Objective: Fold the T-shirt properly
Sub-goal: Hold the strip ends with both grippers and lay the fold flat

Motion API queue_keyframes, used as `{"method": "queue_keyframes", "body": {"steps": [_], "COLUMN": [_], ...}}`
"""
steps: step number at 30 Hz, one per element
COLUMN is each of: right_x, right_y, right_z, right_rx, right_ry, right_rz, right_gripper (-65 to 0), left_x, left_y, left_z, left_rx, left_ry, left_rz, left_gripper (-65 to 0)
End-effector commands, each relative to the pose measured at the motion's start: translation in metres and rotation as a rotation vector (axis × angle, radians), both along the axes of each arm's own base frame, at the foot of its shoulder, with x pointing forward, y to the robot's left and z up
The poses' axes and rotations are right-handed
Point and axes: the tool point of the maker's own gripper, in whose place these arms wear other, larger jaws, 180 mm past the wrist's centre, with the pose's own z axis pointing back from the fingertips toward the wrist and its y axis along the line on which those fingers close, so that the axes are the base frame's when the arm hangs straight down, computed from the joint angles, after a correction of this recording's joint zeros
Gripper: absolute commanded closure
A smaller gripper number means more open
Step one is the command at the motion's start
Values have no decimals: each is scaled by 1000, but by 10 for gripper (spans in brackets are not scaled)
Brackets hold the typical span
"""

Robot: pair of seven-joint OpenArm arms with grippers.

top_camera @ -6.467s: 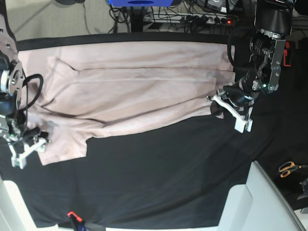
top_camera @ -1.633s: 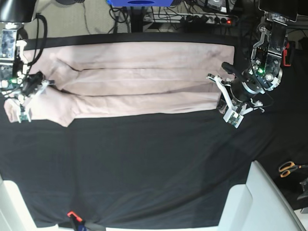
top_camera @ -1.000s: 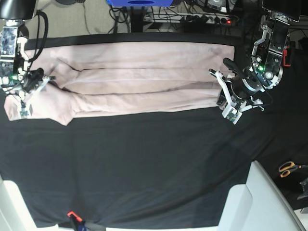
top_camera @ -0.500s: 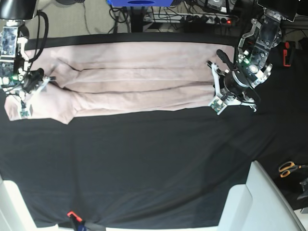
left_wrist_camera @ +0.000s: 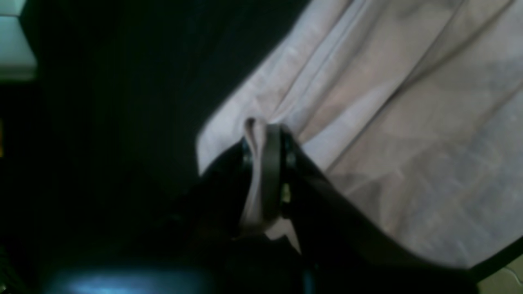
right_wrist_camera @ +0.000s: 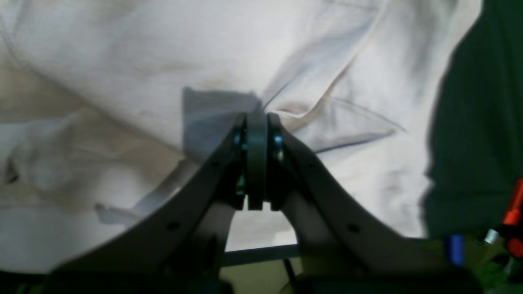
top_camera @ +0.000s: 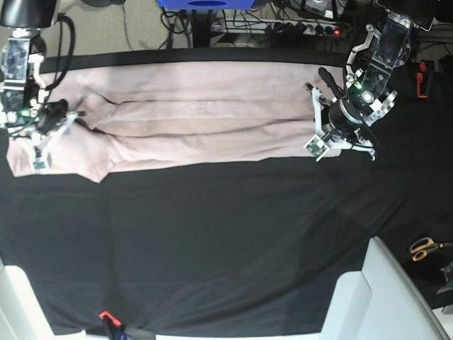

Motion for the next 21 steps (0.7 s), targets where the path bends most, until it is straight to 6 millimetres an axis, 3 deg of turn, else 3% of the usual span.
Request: {"method": "queue_keyframes", "body": {"steps": [1, 17, 21], "right_x": [6, 4, 4], "right_y": [-4, -4, -4], "right_z": [7, 5, 5], "right_rx": [-13, -11, -11], "right_ry": [-28, -26, -23], "right_rz": [5, 1, 0], "right_gripper": [0, -6, -8], "left_x": [7, -2, -3], "left_y": [5, -3, 5], "left_z": [7, 1, 1], "left_rx": [11, 27, 48], "left_ry": [-29, 0, 4], "left_rz": [-1, -58, -62], "left_gripper": [0, 0, 0]}}
